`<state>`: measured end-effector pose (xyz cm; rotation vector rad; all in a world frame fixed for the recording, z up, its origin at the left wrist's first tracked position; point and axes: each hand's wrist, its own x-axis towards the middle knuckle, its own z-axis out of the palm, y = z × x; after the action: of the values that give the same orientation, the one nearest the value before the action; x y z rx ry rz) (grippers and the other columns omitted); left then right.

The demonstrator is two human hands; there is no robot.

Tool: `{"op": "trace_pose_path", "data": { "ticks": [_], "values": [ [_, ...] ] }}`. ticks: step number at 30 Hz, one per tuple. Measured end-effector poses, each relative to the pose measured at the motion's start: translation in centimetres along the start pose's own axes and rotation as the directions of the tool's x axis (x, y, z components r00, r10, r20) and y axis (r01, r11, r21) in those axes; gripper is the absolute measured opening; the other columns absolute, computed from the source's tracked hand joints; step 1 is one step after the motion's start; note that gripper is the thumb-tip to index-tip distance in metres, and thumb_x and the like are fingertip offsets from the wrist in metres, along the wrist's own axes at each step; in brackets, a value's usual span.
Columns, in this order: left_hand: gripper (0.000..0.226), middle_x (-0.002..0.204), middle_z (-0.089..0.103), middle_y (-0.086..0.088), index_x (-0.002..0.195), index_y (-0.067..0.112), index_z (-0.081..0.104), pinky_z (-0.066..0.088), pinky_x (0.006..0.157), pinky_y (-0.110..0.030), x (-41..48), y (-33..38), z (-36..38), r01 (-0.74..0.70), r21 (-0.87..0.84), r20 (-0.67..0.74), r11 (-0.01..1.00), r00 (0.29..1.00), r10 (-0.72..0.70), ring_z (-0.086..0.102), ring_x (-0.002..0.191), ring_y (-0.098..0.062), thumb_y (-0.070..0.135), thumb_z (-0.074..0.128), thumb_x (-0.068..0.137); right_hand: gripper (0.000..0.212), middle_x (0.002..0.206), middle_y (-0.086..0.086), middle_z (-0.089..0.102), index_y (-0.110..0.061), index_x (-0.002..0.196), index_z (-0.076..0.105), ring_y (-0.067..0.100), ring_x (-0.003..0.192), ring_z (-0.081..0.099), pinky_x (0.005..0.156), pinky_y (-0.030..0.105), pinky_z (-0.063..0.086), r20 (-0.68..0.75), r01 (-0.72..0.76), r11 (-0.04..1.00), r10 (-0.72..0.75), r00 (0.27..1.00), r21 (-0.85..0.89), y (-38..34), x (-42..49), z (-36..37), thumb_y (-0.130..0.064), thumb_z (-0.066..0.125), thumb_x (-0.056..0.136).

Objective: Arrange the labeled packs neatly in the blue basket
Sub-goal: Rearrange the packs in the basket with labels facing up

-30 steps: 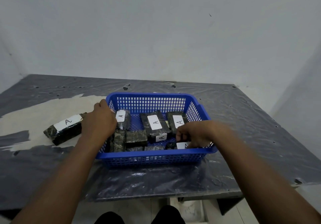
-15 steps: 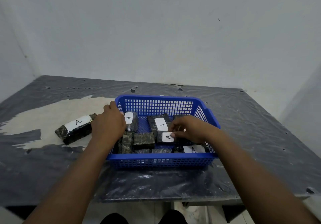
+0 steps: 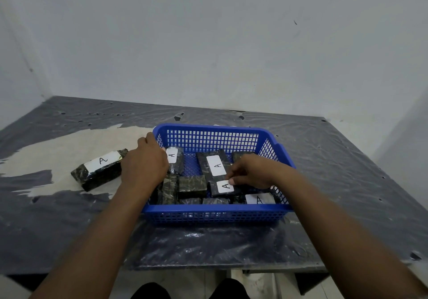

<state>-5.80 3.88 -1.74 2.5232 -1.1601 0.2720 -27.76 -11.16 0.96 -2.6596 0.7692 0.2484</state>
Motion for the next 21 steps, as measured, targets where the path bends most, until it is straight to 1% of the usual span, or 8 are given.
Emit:
{"op": "trace_pose_path", "data": {
  "ticks": [8,10,13,16,18,19,20,21],
  "values": [
    [0.046,0.121,0.055,-0.018,0.135,0.004,0.038,0.041,0.062,-0.039,0.0,-0.1,0.0,-0.002,0.004,0.002,1.000,1.000,0.002,0.064,0.090,-0.038,0.034,0.042,0.100,0.019,0.100,-0.002,0.079,-0.015,0.106,0.081,0.012,0.091,0.072,0.091,0.032,0.057,-0.129,-0.049,0.998,0.043,0.991,-0.044,-1.7,0.1,0.4,-0.024,0.075,0.090],
    [0.046,0.122,0.055,-0.017,0.136,0.005,0.038,0.043,0.063,-0.040,0.0,-0.1,0.0,0.000,0.004,0.005,1.000,1.000,0.000,0.065,0.091,-0.038,0.034,0.042,0.100,0.019,0.096,0.000,0.079,-0.014,0.102,0.081,0.012,0.088,0.072,0.087,0.029,0.057,-0.135,-0.083,0.995,0.075,0.988,-0.053,-2.0,0.1,0.4,-0.026,0.077,0.088],
    [0.048,0.123,0.055,-0.017,0.137,0.005,0.037,0.047,0.066,-0.041,0.0,-0.1,-0.1,0.008,-0.008,0.013,1.000,1.000,-0.008,0.065,0.092,-0.037,0.035,0.041,0.100,0.021,0.087,-0.001,0.077,-0.012,0.094,0.081,0.013,0.082,0.071,0.075,0.025,0.053,-0.134,-0.134,0.987,0.122,0.983,-0.088,-2.2,0.1,0.1,-0.031,0.080,0.084],
    [0.049,0.124,0.055,-0.017,0.138,0.006,0.036,0.048,0.068,-0.042,-0.1,-0.1,-0.1,0.011,-0.018,0.012,1.000,1.000,-0.011,0.065,0.094,-0.037,0.035,0.041,0.100,0.027,0.083,0.001,0.075,-0.011,0.087,0.079,0.016,0.080,0.070,0.076,0.029,0.057,-0.163,-0.186,0.977,0.167,0.972,-0.104,-2.2,0.4,-0.5,-0.037,0.084,0.078],
    [0.049,0.125,0.055,-0.017,0.139,0.006,0.036,0.049,0.069,-0.042,-0.1,-0.1,-0.1,0.009,-0.023,0.010,1.000,1.000,-0.009,0.065,0.094,-0.037,0.036,0.042,0.100,0.023,0.089,0.003,0.076,-0.012,0.091,0.078,0.018,0.086,0.071,0.078,0.030,0.057,-0.239,-0.156,0.986,0.137,0.961,-0.063,-2.0,0.8,-0.5,-0.033,0.080,0.084],
    [0.049,0.125,0.055,-0.017,0.139,0.006,0.036,0.049,0.068,-0.041,-0.1,-0.1,-0.1,0.007,-0.020,0.007,1.000,1.000,-0.007,0.065,0.093,-0.036,0.036,0.042,0.100,0.020,0.098,0.003,0.076,-0.014,0.100,0.076,0.020,0.093,0.071,0.081,0.031,0.056,-0.282,-0.116,0.992,0.100,0.954,-0.044,-2.1,1.0,-0.4,-0.030,0.075,0.089],
    [0.049,0.124,0.055,-0.017,0.139,0.006,0.036,0.048,0.067,-0.041,-0.1,-0.1,-0.1,0.004,-0.017,0.003,1.000,1.000,-0.003,0.065,0.093,-0.036,0.035,0.042,0.100,0.023,0.112,0.003,0.073,-0.016,0.113,0.073,0.022,0.105,0.068,0.088,0.033,0.055,-0.288,-0.069,0.997,0.058,0.956,-0.028,-2.2,1.2,-0.2,-0.028,0.070,0.094],
    [0.049,0.124,0.056,-0.017,0.139,0.006,0.037,0.047,0.067,-0.041,-0.1,-0.1,-0.1,0.000,-0.013,-0.001,1.000,1.000,0.000,0.065,0.093,-0.036,0.035,0.042,0.100,0.032,0.131,0.004,0.066,-0.021,0.130,0.066,0.023,0.119,0.062,0.098,0.037,0.051,-0.241,-0.026,0.999,0.021,0.970,-0.019,-2.2,1.5,0.0,-0.026,0.063,0.098]
  ]
}}
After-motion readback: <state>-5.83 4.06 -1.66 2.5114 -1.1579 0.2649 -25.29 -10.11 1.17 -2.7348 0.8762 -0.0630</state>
